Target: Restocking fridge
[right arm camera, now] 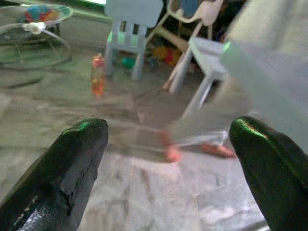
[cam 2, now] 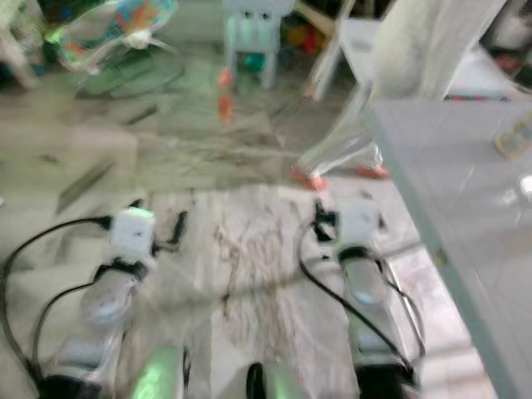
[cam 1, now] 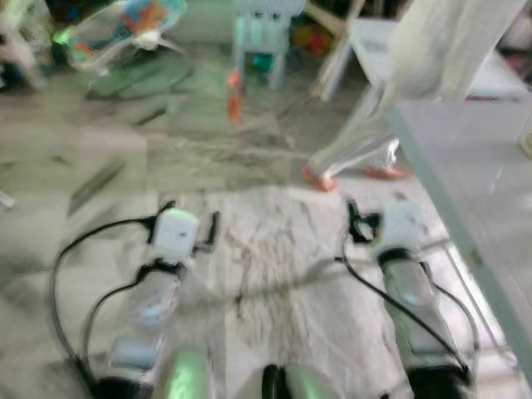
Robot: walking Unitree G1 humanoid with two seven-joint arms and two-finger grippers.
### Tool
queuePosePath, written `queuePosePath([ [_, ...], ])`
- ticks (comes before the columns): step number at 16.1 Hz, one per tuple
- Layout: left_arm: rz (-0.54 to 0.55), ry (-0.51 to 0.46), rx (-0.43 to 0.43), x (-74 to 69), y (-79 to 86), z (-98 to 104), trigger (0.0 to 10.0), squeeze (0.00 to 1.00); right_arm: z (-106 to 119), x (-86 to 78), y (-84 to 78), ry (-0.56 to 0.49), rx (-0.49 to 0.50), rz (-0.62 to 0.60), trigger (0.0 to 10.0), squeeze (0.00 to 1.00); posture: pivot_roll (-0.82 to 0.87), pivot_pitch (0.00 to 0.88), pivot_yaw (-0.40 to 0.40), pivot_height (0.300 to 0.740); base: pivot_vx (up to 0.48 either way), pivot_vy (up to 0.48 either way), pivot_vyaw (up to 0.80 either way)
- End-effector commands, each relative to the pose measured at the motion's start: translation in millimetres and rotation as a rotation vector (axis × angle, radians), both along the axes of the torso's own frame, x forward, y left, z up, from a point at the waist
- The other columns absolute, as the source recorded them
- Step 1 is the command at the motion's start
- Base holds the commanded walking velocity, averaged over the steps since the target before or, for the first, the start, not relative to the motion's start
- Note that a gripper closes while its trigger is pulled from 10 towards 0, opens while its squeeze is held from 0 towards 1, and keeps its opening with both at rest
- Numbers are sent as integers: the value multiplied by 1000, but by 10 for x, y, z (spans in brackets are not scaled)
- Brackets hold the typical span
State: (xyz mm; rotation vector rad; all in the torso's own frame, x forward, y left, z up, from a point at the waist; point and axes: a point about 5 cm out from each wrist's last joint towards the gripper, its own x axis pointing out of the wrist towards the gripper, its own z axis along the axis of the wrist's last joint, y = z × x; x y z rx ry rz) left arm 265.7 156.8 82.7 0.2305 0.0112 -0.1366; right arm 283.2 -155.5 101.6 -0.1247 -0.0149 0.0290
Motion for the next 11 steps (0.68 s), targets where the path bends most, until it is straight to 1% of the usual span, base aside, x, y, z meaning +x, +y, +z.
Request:
queuePosePath([
  [1, -34, -16, -24, -4, -110, 42, 10000, 0, -20, -34, -122, 12, -20, -34, 10000, 0, 96, 168, -73, 740, 277, 0, -800],
  [5, -45, -12, -40, -4, -136, 42, 10000, 0, 26, -32, -100, -19, -54, -18, 10000, 0, 92, 169, -72, 740, 0, 0, -800],
  [7, -42, -14, -35, 10, -122, 54, 10000, 0, 133, -20, -49, -67, -70, -8, 10000, 0, 89, 168, -70, 740, 0, 0, -800],
  [8, -40, -16, -37, 20, -117, 62, 10000, 0, 155, -9, -26, -78, -75, 1, 10000, 0, 91, 166, -71, 740, 337, 0, -800],
  [11, -49, -20, -54, 31, -128, 71, 10000, 0, 156, -5, -38, -81, -91, 1, 10000, 0, 91, 163, -75, 740, 401, 260, -800],
])
